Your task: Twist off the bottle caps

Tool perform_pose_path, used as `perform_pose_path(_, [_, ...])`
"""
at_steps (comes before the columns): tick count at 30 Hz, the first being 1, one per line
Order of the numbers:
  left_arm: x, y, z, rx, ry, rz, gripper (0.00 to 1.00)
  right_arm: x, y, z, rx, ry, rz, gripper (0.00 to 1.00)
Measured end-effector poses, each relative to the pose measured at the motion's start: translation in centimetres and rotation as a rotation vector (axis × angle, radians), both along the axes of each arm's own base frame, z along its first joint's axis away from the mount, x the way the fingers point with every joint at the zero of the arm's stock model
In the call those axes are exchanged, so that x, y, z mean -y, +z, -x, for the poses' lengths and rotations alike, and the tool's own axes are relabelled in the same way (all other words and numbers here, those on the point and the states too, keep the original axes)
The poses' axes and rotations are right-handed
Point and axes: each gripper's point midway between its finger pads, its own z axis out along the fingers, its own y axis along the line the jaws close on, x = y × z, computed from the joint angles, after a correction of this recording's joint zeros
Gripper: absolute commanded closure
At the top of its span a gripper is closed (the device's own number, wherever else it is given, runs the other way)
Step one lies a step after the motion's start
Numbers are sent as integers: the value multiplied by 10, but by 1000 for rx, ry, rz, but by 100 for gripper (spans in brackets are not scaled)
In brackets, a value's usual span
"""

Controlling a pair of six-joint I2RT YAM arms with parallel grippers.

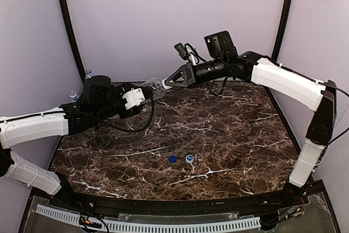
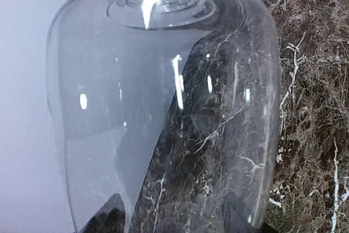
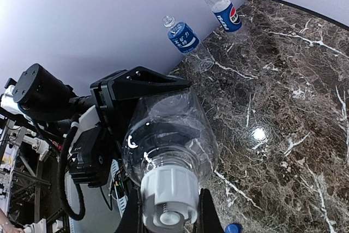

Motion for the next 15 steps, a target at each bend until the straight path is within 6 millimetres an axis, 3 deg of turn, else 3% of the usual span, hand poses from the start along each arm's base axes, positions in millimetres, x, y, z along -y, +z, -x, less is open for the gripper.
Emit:
perform_pose_path(7, [5, -14, 12, -107, -63, -2, 61, 3, -7, 10, 124, 73, 55, 100])
perform_pose_path(15, [21, -29, 57, -330, -262, 8, 68, 15, -19, 64, 534, 286, 208, 100])
